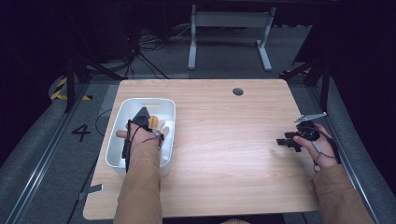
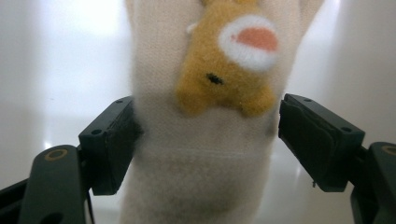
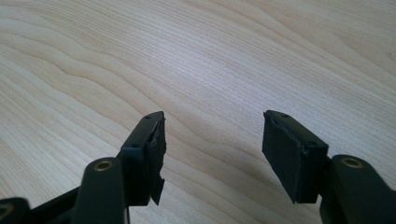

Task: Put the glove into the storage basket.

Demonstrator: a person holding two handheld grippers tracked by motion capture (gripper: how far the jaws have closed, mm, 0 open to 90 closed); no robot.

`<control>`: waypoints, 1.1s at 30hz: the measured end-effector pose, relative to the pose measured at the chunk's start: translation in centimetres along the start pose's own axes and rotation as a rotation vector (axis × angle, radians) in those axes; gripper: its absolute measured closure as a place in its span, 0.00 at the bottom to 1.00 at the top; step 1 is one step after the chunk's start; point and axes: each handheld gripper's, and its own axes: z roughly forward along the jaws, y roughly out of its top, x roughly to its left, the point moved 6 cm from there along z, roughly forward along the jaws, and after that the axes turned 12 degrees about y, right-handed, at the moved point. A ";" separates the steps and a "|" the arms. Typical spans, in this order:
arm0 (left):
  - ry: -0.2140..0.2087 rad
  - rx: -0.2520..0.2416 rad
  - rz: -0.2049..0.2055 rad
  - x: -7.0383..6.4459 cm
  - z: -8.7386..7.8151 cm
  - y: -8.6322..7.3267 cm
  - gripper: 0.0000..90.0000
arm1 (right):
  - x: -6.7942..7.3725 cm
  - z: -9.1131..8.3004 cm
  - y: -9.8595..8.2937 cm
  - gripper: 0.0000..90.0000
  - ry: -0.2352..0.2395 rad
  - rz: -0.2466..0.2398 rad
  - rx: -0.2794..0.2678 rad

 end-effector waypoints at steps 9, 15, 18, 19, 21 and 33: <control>-0.002 -0.089 0.042 0.3 -2.0 1.0 0.24 | 0.0 0.2 0.3 0.45 0.003 -0.004 0.000; -0.014 -0.162 0.028 0.4 -3.4 1.6 0.25 | 0.1 0.6 1.0 0.45 0.008 -0.022 -0.004; -0.032 -0.205 0.033 0.6 -4.1 1.9 0.26 | 0.2 0.9 1.3 0.45 0.017 -0.025 0.000; -0.038 -0.225 0.037 0.6 -4.4 2.0 0.26 | 0.2 0.9 1.3 0.45 0.017 -0.025 0.000; -0.058 -0.270 0.040 0.6 -5.1 2.4 0.32 | 0.2 0.9 1.4 0.45 0.015 -0.025 -0.001; -0.155 -0.444 0.153 -1.6 -8.8 2.1 0.32 | 0.2 0.6 1.2 0.45 0.010 -0.026 -0.007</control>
